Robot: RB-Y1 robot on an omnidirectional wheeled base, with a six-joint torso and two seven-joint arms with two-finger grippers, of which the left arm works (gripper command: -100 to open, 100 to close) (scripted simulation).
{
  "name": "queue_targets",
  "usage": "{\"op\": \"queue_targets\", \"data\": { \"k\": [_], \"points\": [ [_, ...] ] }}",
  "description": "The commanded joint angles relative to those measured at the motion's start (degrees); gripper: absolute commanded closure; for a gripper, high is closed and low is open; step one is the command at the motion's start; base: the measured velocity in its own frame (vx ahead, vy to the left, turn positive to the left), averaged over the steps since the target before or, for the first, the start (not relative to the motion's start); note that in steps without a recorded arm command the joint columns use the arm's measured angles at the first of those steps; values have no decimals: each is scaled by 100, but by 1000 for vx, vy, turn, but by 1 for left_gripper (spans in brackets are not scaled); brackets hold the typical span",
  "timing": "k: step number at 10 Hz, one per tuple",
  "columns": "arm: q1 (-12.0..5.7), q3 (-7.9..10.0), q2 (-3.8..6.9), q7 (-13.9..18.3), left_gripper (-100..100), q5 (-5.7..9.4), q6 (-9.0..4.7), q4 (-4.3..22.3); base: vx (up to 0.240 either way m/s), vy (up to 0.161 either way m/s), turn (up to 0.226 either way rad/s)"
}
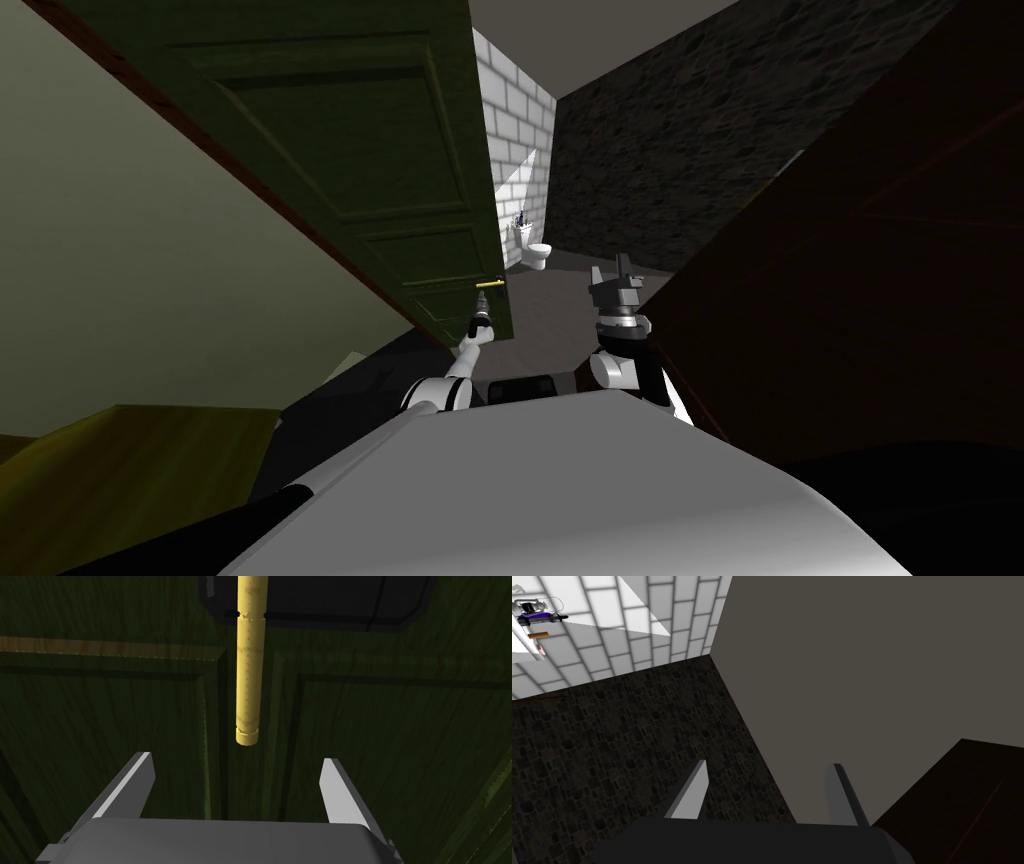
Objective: Push the door open
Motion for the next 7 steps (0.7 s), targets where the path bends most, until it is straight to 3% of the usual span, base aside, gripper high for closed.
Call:
{"op": "queue_targets", "data": {
  "k": [1,2,3,7],
  "points": [
    [-64,-20,-21,0,-100,27,-57,110,-80,-144,6],
    [-32,-8,-20,-13,-100,17,-19,47,-35,-62,5],
    [-35,-8,34,-16,-100,19,-24,53,26,97,7],
    [-36,-3,220,-20,-100,20,-27,56,91,187,-3]
  ]
}}
